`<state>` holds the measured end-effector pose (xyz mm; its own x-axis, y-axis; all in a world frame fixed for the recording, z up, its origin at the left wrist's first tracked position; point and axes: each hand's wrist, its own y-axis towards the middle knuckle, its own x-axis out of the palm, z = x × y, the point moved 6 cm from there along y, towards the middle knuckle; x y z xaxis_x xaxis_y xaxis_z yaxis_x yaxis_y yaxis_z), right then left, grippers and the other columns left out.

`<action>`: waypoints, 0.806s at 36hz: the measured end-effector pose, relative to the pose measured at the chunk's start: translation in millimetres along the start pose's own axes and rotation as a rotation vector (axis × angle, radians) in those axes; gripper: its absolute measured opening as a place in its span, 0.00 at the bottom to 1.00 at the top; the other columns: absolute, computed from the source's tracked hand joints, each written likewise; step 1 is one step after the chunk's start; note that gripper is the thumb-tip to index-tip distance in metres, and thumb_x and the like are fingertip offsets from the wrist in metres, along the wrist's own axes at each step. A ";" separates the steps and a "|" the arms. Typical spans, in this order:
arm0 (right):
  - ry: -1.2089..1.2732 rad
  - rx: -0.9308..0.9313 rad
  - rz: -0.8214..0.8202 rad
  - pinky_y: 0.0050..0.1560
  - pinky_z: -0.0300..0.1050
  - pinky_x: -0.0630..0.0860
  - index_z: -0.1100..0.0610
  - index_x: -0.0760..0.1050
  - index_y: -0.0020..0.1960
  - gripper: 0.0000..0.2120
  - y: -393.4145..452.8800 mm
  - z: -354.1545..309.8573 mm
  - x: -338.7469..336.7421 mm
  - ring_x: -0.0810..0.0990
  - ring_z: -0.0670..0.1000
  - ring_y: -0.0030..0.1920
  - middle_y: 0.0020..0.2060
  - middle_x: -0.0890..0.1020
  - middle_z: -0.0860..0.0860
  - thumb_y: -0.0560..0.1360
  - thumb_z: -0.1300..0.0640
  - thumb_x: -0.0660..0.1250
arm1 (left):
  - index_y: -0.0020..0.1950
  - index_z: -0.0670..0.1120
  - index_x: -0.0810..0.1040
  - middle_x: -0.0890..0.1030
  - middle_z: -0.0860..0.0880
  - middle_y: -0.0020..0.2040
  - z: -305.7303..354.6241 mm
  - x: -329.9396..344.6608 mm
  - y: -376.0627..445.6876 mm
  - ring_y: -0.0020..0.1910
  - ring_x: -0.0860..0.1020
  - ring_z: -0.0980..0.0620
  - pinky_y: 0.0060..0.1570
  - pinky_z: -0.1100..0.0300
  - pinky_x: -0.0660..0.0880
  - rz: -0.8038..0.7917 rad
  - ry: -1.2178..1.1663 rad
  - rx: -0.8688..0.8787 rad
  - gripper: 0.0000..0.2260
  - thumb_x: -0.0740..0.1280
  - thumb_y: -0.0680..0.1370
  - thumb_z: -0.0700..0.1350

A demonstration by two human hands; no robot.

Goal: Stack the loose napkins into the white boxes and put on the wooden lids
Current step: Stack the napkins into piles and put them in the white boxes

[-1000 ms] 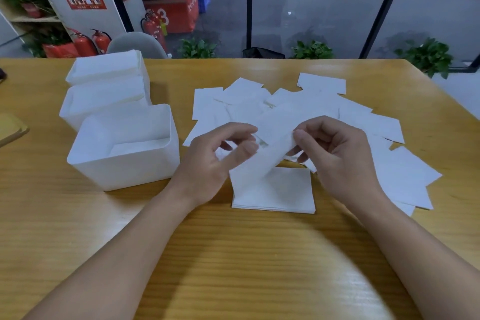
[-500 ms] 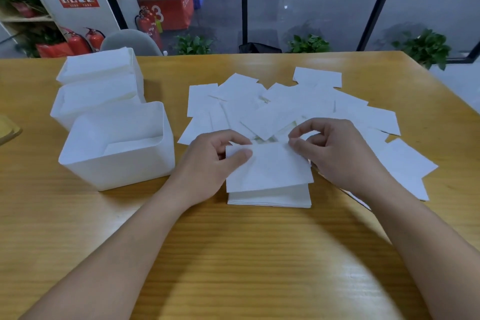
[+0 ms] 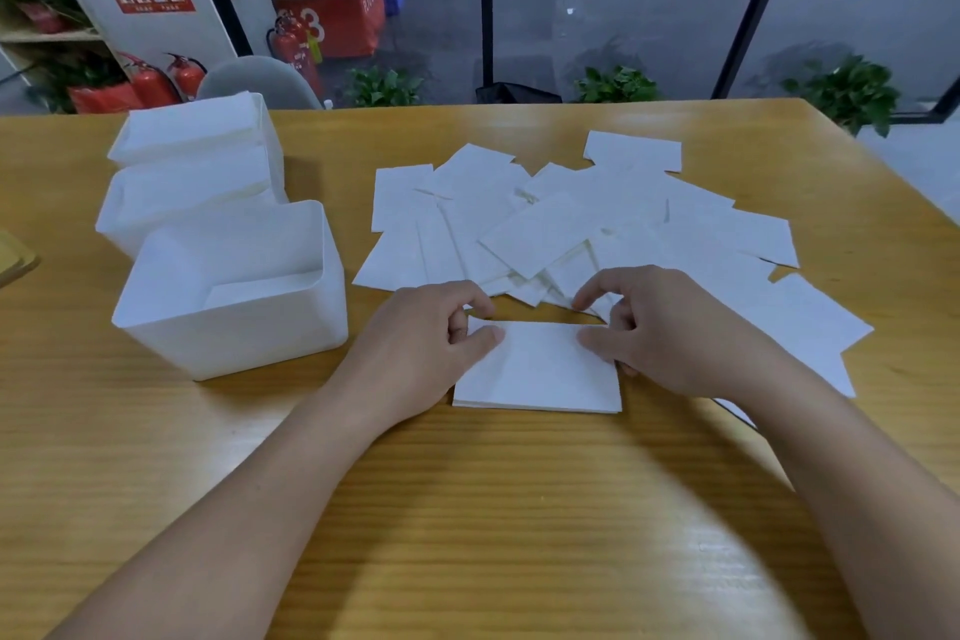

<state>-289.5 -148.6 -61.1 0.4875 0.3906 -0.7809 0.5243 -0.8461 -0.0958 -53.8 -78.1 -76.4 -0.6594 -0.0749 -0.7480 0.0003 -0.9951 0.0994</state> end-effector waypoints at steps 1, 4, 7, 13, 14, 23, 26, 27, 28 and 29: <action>-0.011 -0.003 0.032 0.38 0.49 0.75 0.43 0.80 0.54 0.05 1.5 1.4 -1.3 0.78 0.45 0.30 0.27 0.81 0.44 0.80 0.49 0.74 | 0.58 0.59 0.82 0.77 0.55 0.33 -0.4 -0.3 -0.1 0.33 0.77 0.57 0.44 0.56 0.78 -0.001 0.011 -0.003 0.07 0.72 0.83 0.58; -0.032 -0.060 0.226 0.37 0.47 0.74 0.43 0.83 0.51 0.03 5.2 1.1 -9.4 0.77 0.45 0.33 0.31 0.80 0.41 0.79 0.47 0.76 | 0.55 0.60 0.82 0.77 0.53 0.35 -1.3 -2.0 0.2 0.34 0.76 0.56 0.42 0.53 0.79 0.014 0.027 -0.006 0.06 0.73 0.81 0.59; -0.107 -0.189 0.324 0.46 0.44 0.73 0.42 0.85 0.58 0.08 6.7 -8.5 -7.1 0.77 0.41 0.46 0.48 0.81 0.39 0.80 0.48 0.73 | 0.54 0.60 0.83 0.77 0.54 0.40 0.5 -3.3 0.6 0.39 0.76 0.54 0.44 0.52 0.78 0.034 0.031 0.003 0.05 0.75 0.80 0.58; -0.380 -0.321 0.212 0.67 0.52 0.68 0.45 0.81 0.69 0.15 15.9 -18.1 20.1 0.67 0.52 0.66 0.78 0.70 0.41 0.84 0.46 0.66 | 0.56 0.62 0.84 0.77 0.56 0.46 2.1 -5.9 1.1 0.41 0.74 0.58 0.42 0.61 0.72 0.079 0.003 -0.007 0.07 0.76 0.79 0.57; -0.402 -0.314 0.197 0.66 0.50 0.66 0.45 0.80 0.70 0.16 18.2 -18.4 23.5 0.67 0.52 0.67 0.79 0.69 0.40 0.84 0.46 0.65 | 0.56 0.61 0.84 0.77 0.56 0.47 3.0 -7.0 0.9 0.41 0.75 0.58 0.42 0.61 0.72 0.092 -0.011 -0.004 0.06 0.76 0.79 0.57; -0.300 -0.376 0.199 0.70 0.50 0.64 0.49 0.78 0.74 0.18 14.2 -26.3 27.2 0.69 0.51 0.69 0.72 0.76 0.42 0.86 0.48 0.66 | 0.63 0.60 0.83 0.80 0.58 0.49 3.8 -7.0 0.1 0.46 0.81 0.53 0.52 0.49 0.83 0.158 -0.097 0.026 0.12 0.77 0.80 0.51; -0.211 -0.439 0.193 0.71 0.50 0.67 0.49 0.82 0.71 0.15 6.7 -30.4 27.5 0.72 0.48 0.68 0.68 0.79 0.40 0.85 0.48 0.68 | 0.71 0.62 0.78 0.79 0.59 0.51 4.1 -4.0 -0.2 0.45 0.81 0.53 0.52 0.50 0.83 0.139 -0.081 0.025 0.21 0.78 0.80 0.53; -0.172 -0.457 0.191 0.70 0.48 0.68 0.48 0.83 0.70 0.15 4.7 -32.4 27.6 0.73 0.47 0.67 0.66 0.80 0.40 0.85 0.48 0.69 | 0.71 0.62 0.78 0.79 0.59 0.51 4.8 -3.0 -0.3 0.45 0.80 0.53 0.52 0.51 0.83 0.135 -0.071 0.033 0.21 0.78 0.80 0.53; -0.131 -0.475 0.197 0.69 0.46 0.69 0.48 0.84 0.68 0.13 3.1 -35.0 27.3 0.75 0.46 0.66 0.64 0.81 0.39 0.85 0.49 0.70 | 0.70 0.61 0.80 0.78 0.59 0.50 6.0 -2.0 -0.2 0.44 0.79 0.53 0.51 0.51 0.82 0.137 -0.062 0.047 0.19 0.78 0.80 0.53; -0.090 -0.491 0.208 0.68 0.45 0.70 0.48 0.84 0.67 0.12 1.3 -38.1 26.5 0.76 0.45 0.65 0.63 0.83 0.39 0.85 0.50 0.71 | 0.67 0.61 0.82 0.78 0.58 0.50 7.4 -1.3 0.0 0.44 0.79 0.53 0.49 0.52 0.81 0.143 -0.056 0.062 0.16 0.78 0.80 0.53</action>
<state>-249.2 -125.6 -58.4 0.5654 0.1821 -0.8045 0.6981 -0.6251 0.3492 -58.5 -77.4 -70.6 -0.6970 -0.2102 -0.6855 0.0519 -0.9684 0.2441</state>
